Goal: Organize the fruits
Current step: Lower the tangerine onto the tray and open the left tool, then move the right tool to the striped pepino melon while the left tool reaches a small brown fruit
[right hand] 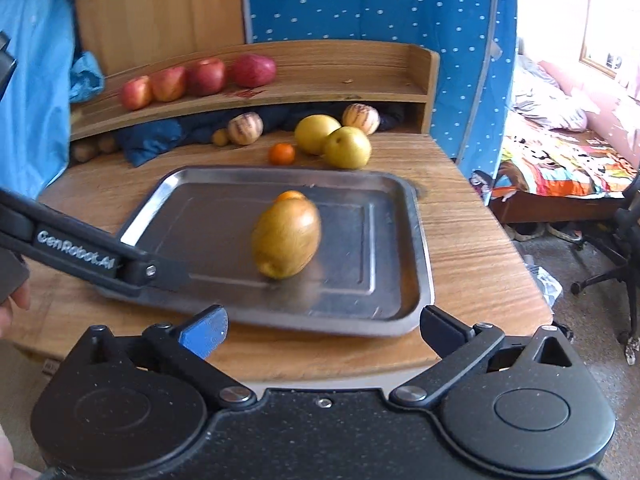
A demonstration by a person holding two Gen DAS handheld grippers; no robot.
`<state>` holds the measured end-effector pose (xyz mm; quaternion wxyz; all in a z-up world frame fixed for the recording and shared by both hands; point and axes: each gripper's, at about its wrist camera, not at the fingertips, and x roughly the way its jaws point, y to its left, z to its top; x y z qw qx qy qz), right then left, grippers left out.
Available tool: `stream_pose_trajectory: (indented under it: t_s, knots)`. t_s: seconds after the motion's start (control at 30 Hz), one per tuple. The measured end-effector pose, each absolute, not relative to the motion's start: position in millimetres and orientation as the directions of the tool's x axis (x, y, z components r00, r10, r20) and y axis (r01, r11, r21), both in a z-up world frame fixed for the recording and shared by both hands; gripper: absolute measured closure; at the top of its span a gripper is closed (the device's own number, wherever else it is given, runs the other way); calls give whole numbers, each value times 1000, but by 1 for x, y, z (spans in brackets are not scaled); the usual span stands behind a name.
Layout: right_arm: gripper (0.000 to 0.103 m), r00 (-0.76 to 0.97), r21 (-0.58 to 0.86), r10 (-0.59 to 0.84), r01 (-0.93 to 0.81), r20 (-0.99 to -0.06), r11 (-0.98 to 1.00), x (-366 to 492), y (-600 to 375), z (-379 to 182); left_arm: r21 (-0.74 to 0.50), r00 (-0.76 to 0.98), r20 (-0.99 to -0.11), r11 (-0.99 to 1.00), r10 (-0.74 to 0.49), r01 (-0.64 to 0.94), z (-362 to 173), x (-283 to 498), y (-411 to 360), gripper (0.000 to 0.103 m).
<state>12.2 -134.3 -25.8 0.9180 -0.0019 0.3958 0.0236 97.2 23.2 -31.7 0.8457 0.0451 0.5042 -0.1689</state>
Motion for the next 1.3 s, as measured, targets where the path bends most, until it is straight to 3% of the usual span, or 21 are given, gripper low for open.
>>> stream_pose_trajectory:
  t_s: [0.53, 1.07, 1.3]
  knots:
    - [1, 631, 158, 231, -170, -740, 973, 12, -103, -29, -41, 342, -938, 997, -59, 60, -38, 86, 93, 1]
    - [1, 708, 85, 171, -156, -685, 984, 117, -80, -16, -79, 442, -890, 993, -111, 91, -26, 203, 118, 1]
    - [1, 744, -10, 100, -141, -660, 990, 157, -55, -20, -110, 511, -840, 980, -181, 165, -20, 254, 117, 1]
